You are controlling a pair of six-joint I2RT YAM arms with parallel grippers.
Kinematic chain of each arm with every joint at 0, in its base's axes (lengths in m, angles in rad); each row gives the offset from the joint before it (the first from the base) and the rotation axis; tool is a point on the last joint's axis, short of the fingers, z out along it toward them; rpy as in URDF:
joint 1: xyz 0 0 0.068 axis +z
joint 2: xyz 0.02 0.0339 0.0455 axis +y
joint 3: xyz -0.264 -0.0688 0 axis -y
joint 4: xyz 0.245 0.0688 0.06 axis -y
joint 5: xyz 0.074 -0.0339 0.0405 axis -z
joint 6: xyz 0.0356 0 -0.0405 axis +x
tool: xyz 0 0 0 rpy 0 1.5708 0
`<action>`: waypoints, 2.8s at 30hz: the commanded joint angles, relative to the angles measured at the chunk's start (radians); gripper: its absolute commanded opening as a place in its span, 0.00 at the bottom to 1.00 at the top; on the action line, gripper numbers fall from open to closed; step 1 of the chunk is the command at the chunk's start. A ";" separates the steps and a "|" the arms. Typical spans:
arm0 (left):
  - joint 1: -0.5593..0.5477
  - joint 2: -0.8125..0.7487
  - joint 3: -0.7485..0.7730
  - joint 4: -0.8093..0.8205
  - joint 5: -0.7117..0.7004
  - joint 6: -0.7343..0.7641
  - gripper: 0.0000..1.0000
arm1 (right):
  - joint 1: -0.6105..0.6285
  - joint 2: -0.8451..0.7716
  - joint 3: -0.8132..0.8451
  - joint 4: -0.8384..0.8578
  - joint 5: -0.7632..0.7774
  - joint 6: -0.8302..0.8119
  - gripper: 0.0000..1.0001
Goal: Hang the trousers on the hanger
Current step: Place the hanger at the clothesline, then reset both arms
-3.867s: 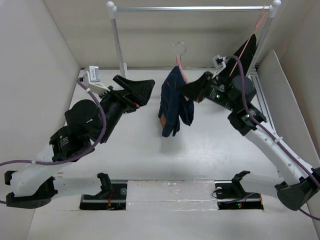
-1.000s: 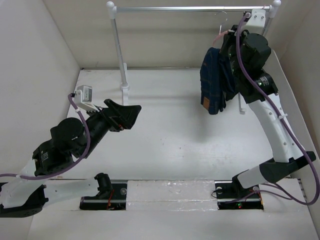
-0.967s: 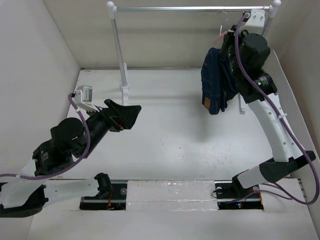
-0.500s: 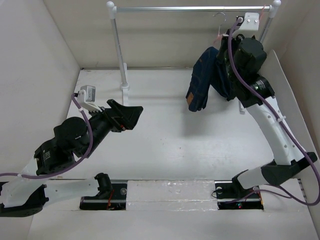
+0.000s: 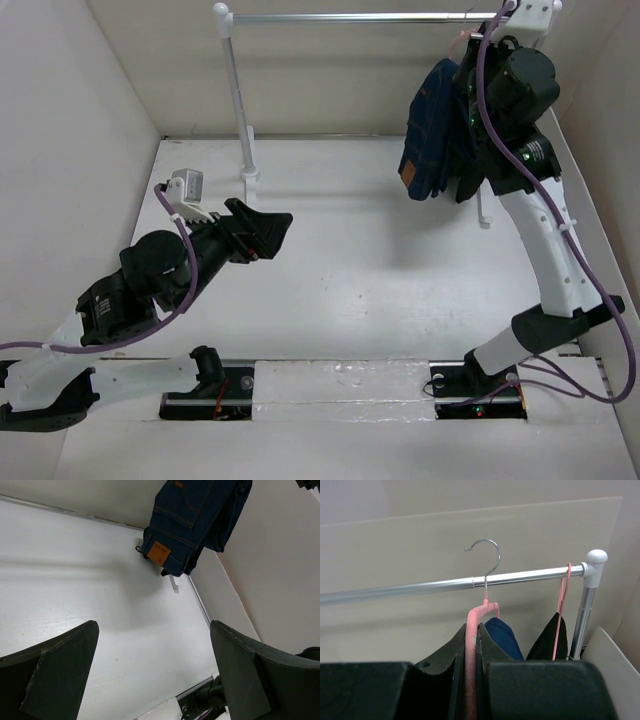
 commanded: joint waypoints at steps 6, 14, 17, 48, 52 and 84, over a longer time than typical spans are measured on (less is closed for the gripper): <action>0.004 -0.009 0.025 -0.002 -0.037 0.010 0.90 | -0.032 0.102 0.135 0.050 -0.007 -0.023 0.00; 0.004 -0.006 0.017 0.000 -0.059 0.010 0.91 | -0.011 0.150 0.124 0.030 0.046 -0.065 0.00; 0.004 -0.006 0.011 0.006 -0.056 0.010 0.91 | 0.014 0.128 0.068 0.057 0.062 -0.072 0.00; 0.004 0.084 -0.092 0.113 0.024 -0.021 0.80 | -0.133 -0.247 -0.549 0.111 -0.325 0.254 1.00; 0.013 0.150 -0.094 0.159 0.033 -0.001 0.71 | -0.168 -0.387 -0.658 0.056 -0.406 0.299 1.00; 0.022 0.087 -0.614 0.336 0.306 -0.404 0.63 | -0.178 -1.001 -1.358 -0.616 -0.791 0.190 1.00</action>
